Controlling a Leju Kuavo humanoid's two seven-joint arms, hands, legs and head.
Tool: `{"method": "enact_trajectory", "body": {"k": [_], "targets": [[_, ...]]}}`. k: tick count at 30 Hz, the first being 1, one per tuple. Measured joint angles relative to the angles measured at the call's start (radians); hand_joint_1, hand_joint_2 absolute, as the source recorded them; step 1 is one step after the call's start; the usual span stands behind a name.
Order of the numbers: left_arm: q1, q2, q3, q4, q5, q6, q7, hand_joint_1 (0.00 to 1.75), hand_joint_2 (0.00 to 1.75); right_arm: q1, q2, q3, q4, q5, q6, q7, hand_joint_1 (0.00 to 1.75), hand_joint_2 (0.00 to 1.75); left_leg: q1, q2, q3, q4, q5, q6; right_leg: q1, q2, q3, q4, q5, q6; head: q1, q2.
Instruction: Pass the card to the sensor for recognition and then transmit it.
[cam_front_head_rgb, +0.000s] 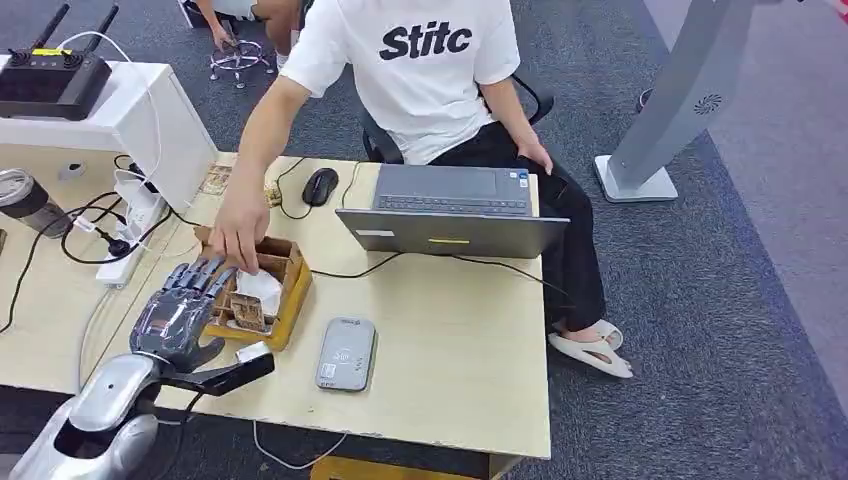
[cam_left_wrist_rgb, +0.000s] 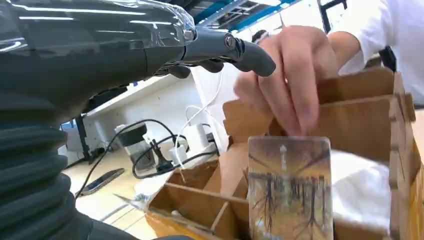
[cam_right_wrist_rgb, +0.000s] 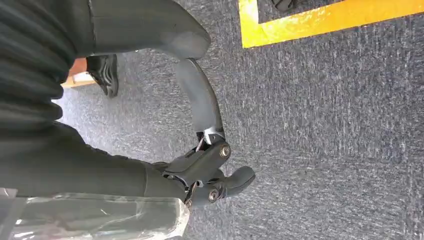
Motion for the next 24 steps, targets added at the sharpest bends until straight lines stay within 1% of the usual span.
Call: {"method": "enact_trajectory", "body": {"k": [3,5,13,24], "targets": [[-0.001,-0.016,0.000,0.000,-0.014,0.038,0.019,0.00,1.75,0.002,0.000,0.001,0.000,0.006,0.000,0.014,0.00,1.75,0.000,0.000,0.000,0.000,0.000,0.000,0.000,0.000,0.000,0.000,0.000,0.000,0.000,0.000],[-0.001,-0.026,0.000,0.000,-0.023,0.049,0.024,0.00,1.75,0.004,0.000,0.001,0.000,0.004,-0.001,0.016,0.00,1.75,0.000,0.000,0.000,0.000,0.000,0.000,0.000,0.000,0.000,0.000,0.000,0.000,0.000,0.000],[-0.001,-0.051,0.000,0.000,-0.033,0.058,0.024,0.00,1.75,0.007,0.000,0.001,-0.001,0.000,-0.002,0.010,0.00,1.75,0.000,0.000,0.000,0.000,0.000,0.000,0.000,0.000,0.000,0.000,0.000,0.000,0.000,0.000],[-0.005,-0.061,0.002,0.000,-0.036,0.059,0.024,0.00,1.75,0.007,0.000,0.001,-0.001,-0.010,-0.002,0.001,0.00,1.75,0.000,0.000,0.000,0.000,0.000,0.000,0.000,0.000,0.000,0.000,0.000,0.000,0.000,0.000]]}}
